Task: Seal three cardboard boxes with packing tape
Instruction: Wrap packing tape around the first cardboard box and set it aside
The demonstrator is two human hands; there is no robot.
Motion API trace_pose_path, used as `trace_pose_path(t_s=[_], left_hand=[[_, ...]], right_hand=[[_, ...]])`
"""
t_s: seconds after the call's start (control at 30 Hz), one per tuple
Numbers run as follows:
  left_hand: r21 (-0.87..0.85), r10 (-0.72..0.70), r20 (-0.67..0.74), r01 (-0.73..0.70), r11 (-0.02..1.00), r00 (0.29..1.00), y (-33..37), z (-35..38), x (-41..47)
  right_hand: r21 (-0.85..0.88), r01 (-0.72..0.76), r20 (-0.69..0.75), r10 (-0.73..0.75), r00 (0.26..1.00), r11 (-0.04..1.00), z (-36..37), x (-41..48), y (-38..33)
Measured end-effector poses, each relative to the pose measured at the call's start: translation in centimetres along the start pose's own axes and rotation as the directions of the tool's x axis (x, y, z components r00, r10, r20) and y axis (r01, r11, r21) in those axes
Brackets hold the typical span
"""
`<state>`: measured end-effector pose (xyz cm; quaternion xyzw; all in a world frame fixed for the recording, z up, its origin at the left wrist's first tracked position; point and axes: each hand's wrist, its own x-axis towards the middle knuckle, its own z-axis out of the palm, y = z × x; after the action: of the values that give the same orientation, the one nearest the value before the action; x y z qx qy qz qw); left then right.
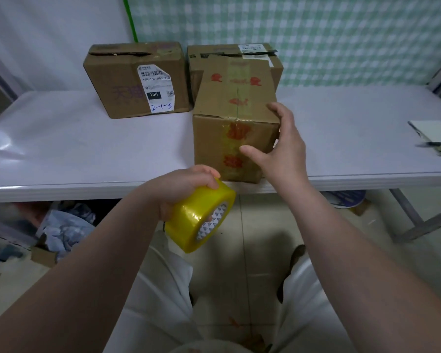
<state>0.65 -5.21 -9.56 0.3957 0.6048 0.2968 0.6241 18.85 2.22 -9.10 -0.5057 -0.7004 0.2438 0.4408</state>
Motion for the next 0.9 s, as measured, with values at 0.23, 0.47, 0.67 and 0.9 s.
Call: trace_pose_path(t_s=[0.23, 0.47, 0.67, 0.9], left_hand=[[-0.091, 0.038, 0.001, -0.037, 0.995, 0.999, -1.4, 0.3, -1.0], [-0.159, 0.076, 0.001, -0.075, 0.984, 0.997, -1.3, -0.1, -1.9], [-0.211, 0.092, 0.008, -0.088, 0.973, 0.996, -2.0, -0.5, -2.3], [-0.16, 0.143, -0.059, -0.151, 0.976, 0.988, -2.2, 0.2, -2.9]], right_hand=[[0.102, -0.195, -0.125, 0.207, 0.97, 0.976, 1.5, -1.2, 0.6], [-0.15, 0.025, -0.219, -0.057, 0.974, 0.988, 3.1, -0.1, -1.1], [-0.177, 0.089, -0.166, -0.119, 0.979, 0.98, 3.4, -0.7, 0.7], [0.267, -0.229, 0.058, 0.222, 0.973, 0.936, 3.4, -6.3, -0.3]])
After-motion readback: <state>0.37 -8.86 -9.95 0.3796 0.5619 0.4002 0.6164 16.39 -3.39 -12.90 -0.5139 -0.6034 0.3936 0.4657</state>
